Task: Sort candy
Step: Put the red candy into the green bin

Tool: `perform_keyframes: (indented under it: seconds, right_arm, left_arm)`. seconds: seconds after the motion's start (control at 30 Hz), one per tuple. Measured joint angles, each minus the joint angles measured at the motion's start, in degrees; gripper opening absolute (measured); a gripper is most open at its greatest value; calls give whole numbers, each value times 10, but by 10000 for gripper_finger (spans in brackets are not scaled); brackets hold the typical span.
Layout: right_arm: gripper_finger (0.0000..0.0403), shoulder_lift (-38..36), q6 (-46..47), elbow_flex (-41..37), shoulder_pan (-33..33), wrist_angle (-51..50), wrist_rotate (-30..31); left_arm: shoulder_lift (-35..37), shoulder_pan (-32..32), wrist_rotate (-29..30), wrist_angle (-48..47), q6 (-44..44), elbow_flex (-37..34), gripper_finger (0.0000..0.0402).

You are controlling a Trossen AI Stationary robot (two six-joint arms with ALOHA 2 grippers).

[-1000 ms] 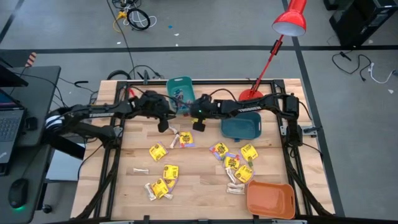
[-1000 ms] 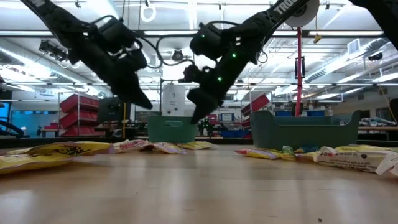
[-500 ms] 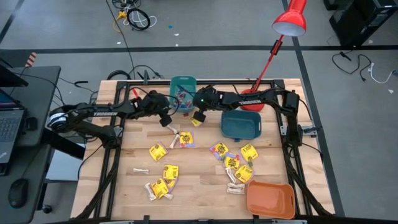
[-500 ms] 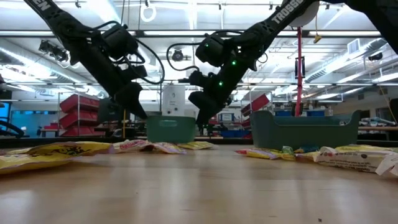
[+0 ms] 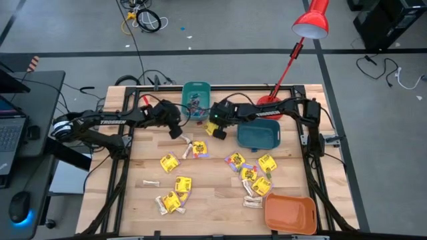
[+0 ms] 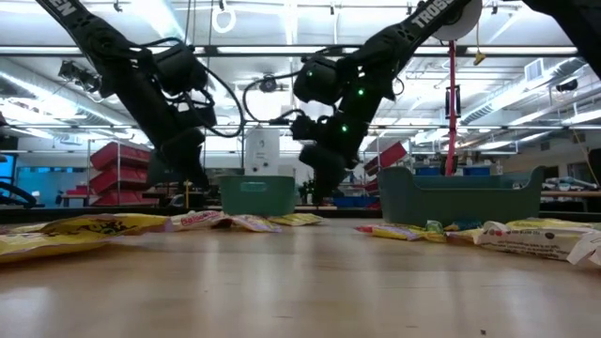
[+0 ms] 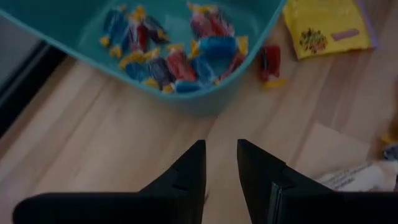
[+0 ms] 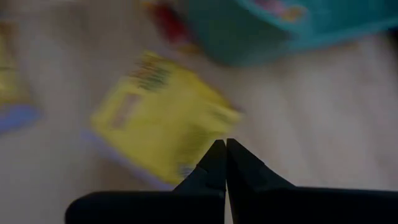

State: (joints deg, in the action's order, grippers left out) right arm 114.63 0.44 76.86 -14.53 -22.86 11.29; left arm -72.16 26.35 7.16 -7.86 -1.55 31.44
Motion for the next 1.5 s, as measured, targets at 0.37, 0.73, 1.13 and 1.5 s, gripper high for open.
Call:
perform_keyframes:
  seconds: [0.37,0.73,1.13,1.5]
  right_arm:
    - [0,28,-74,1,62,144,-49]
    - [47,72,-140,0,62,261,16]
    - [99,94,-142,0,55,307,26]
    - [100,116,-142,0,41,310,31]
  left_arm:
    - [38,0,45,-57,-15,0,94]
    - [114,-2,121,-73,-12,0,94]
    - [165,-7,127,-48,-17,0,94]
    - [165,-7,115,-28,-25,0,94]
